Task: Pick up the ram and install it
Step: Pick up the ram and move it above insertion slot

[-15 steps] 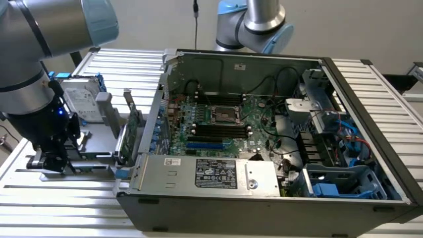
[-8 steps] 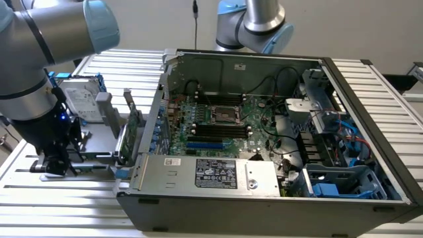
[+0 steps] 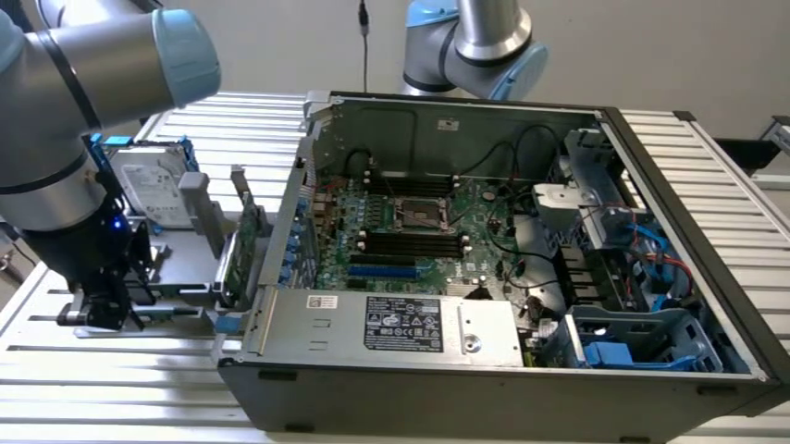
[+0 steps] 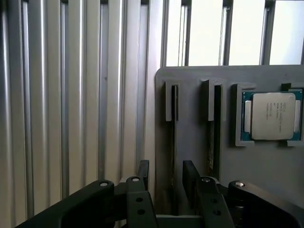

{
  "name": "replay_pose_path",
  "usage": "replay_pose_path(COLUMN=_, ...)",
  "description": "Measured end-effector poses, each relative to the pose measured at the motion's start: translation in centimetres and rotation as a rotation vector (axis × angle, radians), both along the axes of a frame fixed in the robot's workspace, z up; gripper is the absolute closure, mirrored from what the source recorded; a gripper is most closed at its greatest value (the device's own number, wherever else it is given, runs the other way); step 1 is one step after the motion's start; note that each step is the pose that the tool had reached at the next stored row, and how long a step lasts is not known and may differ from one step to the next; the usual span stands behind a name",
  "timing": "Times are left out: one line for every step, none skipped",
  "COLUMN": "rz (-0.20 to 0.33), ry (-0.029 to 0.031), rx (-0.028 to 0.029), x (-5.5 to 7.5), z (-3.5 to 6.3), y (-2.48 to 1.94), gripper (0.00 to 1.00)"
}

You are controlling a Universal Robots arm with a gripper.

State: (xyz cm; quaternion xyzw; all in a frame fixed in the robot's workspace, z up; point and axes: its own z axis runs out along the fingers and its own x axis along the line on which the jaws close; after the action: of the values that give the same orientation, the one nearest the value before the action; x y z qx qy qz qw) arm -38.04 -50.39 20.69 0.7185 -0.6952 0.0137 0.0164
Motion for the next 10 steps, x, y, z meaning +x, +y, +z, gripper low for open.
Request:
replay_pose_path(rz=0.0, ry=0.0001, rx=0.0034, x=0.0, z=-0.05, y=0.0, gripper=0.58)
replay_pose_path(rz=0.0, ry=0.0006, rx=0.007, x=0.0, z=-0.08, y=0.0, gripper=0.58)
replay_pose_path(rz=0.0, ry=0.0015, rx=0.0112, x=0.0, z=-0.11, y=0.0, gripper=0.58)
replay_pose_path(rz=0.0, ry=0.003, rx=0.0146, x=0.0, z=-0.14, y=0.0, gripper=0.58)
replay_pose_path(rz=0.0, ry=0.0051, rx=0.0174, x=0.0, z=-0.17, y=0.01, gripper=0.58)
replay_pose_path(rz=0.0, ry=0.0074, rx=0.0191, x=-0.02, z=-0.19, y=0.01, gripper=0.58)
replay_pose_path(rz=0.0, ry=0.0099, rx=0.0199, x=-0.03, z=-0.21, y=0.03, gripper=0.58)
replay_pose_path(rz=0.0, ry=0.0127, rx=0.0203, x=-0.04, z=-0.24, y=0.05, gripper=0.58)
replay_pose_path(rz=0.001, ry=0.0157, rx=0.0206, x=-0.06, z=-0.28, y=0.07, gripper=0.58)
replay_pose_path(rz=0.001, ry=0.0184, rx=0.0208, x=-0.07, z=-0.32, y=0.11, gripper=0.58)
